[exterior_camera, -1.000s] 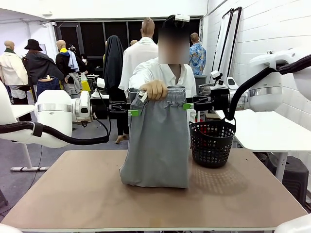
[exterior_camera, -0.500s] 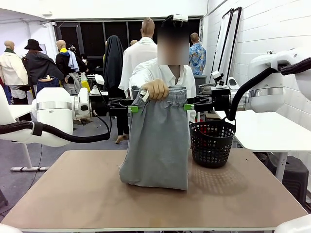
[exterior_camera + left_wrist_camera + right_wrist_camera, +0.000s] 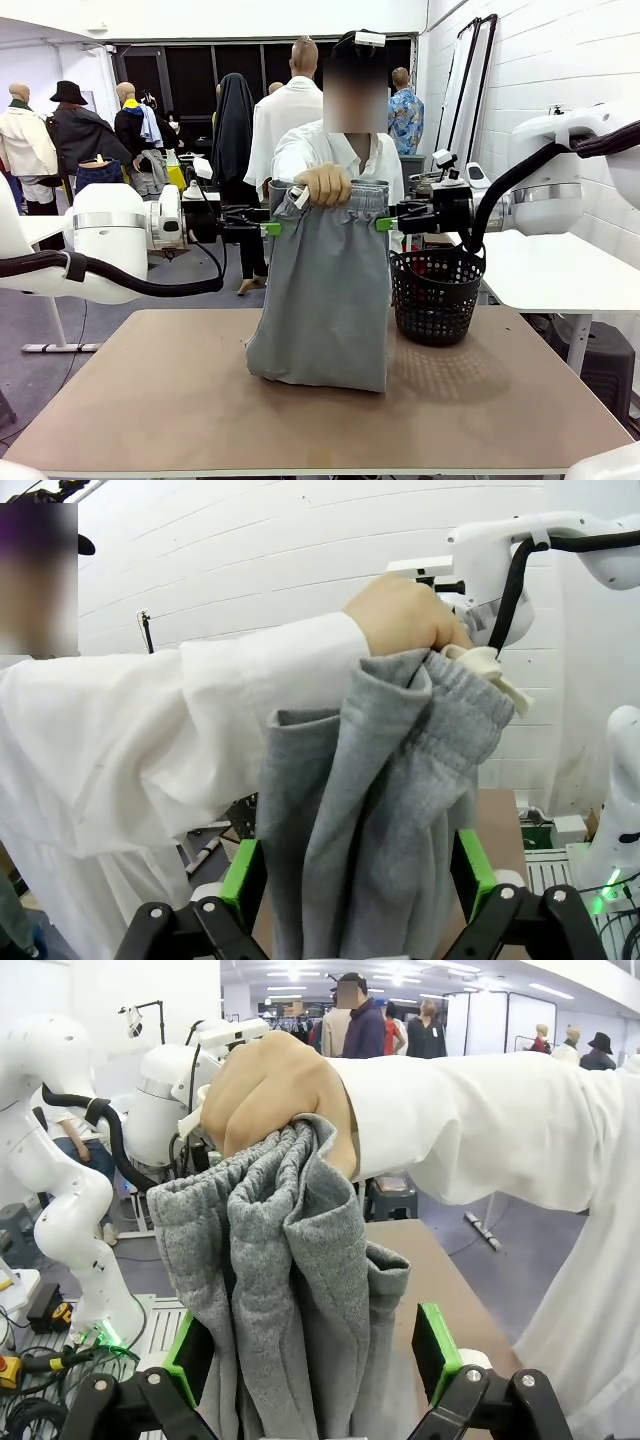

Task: Fold the training pants.
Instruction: Release the ends of the Training pants and then grab the overlapped ends.

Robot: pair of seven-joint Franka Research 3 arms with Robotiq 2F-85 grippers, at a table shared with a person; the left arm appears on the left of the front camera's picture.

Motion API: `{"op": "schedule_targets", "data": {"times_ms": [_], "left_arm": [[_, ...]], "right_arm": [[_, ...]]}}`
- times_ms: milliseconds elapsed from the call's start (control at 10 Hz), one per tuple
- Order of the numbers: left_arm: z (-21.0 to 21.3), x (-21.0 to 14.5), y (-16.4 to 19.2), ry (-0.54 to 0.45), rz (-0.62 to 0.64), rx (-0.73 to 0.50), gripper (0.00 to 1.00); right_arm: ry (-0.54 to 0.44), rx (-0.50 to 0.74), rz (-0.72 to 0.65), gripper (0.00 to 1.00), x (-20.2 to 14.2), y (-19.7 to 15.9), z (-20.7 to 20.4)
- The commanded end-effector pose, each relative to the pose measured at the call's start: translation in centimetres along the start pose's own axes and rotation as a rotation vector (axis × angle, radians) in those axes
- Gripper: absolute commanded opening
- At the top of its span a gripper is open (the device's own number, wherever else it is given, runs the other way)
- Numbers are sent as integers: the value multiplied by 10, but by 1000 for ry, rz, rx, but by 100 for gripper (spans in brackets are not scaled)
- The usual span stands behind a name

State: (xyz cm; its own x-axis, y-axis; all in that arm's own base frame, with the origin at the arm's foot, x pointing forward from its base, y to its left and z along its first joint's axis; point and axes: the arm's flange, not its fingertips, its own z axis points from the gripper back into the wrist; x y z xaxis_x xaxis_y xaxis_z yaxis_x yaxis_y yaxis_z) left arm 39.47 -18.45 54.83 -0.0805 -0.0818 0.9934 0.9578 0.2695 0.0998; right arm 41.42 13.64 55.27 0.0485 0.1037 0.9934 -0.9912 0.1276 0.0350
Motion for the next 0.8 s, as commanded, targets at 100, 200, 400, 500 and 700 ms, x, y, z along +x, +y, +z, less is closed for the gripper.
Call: {"op": "schedule_targets", "data": {"times_ms": [100, 200, 400, 500, 700], "left_arm": [[16, 0, -1, 2, -43, 29, 98], [19, 0, 0, -4, -49, 41, 98], [17, 0, 2, -16, -59, 30, 98], [14, 1, 3, -18, -59, 3, 98], [9, 2, 5, -16, -66, -85, 98]], "right_arm": [[4, 26, -29, 100, -2, 10, -4], [5, 32, -34, 100, -2, 11, -4], [9, 35, -34, 100, -1, 14, -6], [12, 44, -38, 100, -1, 15, -7], [24, 67, -41, 100, -1, 21, -6]]}}
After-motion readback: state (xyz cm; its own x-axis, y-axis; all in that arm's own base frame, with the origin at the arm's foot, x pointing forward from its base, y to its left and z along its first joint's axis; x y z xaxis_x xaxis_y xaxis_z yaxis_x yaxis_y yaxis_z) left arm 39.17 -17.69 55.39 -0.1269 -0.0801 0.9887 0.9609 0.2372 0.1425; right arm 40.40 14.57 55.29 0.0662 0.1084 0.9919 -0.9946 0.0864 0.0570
